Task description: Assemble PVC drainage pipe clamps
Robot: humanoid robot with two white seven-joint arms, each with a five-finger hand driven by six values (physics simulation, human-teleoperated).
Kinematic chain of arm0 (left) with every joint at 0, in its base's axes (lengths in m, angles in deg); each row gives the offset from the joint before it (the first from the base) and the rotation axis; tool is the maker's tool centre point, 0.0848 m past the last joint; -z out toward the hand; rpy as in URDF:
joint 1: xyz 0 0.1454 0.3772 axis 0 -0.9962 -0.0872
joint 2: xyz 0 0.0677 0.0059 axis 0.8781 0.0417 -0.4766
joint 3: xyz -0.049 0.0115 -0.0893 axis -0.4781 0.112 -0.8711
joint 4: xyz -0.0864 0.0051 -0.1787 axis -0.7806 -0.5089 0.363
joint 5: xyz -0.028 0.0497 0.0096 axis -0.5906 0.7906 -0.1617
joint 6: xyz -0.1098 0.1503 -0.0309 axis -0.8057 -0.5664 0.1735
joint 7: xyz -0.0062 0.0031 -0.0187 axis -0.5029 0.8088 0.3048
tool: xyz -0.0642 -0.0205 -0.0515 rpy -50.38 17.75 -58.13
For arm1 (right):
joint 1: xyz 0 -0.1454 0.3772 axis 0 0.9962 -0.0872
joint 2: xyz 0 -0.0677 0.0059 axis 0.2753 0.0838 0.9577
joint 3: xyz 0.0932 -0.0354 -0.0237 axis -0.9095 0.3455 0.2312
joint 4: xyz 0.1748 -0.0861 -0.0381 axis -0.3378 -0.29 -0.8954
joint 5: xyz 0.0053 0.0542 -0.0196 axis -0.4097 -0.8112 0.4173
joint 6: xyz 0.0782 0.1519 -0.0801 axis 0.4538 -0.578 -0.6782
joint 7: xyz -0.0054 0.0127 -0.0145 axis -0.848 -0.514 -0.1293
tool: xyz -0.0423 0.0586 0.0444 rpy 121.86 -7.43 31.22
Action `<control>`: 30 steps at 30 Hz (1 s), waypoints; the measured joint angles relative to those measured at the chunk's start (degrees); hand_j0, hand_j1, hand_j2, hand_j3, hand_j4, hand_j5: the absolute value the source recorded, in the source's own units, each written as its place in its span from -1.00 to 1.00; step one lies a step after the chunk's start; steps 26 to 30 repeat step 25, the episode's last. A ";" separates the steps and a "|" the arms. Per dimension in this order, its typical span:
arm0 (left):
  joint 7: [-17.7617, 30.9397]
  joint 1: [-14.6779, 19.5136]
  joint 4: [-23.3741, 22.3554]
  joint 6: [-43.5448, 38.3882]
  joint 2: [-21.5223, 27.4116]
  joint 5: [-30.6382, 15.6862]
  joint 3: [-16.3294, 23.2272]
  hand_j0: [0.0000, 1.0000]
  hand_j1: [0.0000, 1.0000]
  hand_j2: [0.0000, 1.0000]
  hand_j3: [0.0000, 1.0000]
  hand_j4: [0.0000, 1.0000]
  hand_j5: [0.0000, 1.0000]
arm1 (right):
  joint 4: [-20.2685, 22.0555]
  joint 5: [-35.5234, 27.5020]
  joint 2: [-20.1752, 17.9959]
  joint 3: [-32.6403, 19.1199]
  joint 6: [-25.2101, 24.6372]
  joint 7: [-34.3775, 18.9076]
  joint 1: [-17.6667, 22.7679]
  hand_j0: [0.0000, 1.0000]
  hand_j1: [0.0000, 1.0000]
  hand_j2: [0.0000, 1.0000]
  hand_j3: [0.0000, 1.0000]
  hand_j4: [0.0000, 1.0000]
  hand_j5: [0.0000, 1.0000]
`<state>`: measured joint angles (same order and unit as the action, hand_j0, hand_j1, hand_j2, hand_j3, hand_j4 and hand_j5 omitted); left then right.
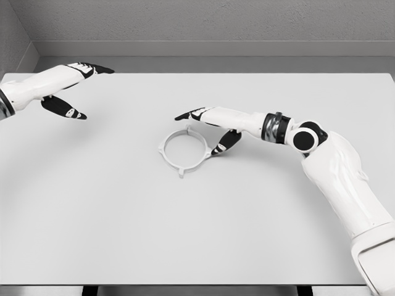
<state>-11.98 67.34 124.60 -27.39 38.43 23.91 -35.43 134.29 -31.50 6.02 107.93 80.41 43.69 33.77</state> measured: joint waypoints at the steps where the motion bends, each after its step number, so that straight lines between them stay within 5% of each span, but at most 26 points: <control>1: 0.00 0.00 0.00 0.00 0.00 0.00 -0.01 1.00 1.00 1.00 1.00 1.00 1.00 | 0.03 0.00 0.02 0.05 0.00 0.00 0.00 1.00 1.00 1.00 1.00 1.00 1.00; 14: 0.03 0.09 -0.08 0.00 -0.24 -0.50 0.05 1.00 1.00 1.00 1.00 1.00 1.00 | 0.08 -0.16 -0.42 -0.94 0.03 -0.01 0.53 1.00 1.00 1.00 1.00 1.00 1.00; 21: 0.06 0.35 -1.61 0.00 -0.59 -2.25 0.34 1.00 1.00 1.00 1.00 1.00 1.00 | 0.09 -3.29 -5.93 -9.48 0.01 0.00 1.85 1.00 1.00 1.00 1.00 1.00 1.00; 30: 0.07 0.35 -2.89 0.00 -0.71 -2.37 0.33 1.00 1.00 1.00 1.00 1.00 1.00 | 0.24 -5.60 -8.90 -10.98 -0.01 0.00 1.76 1.00 1.00 1.00 1.00 1.00 1.00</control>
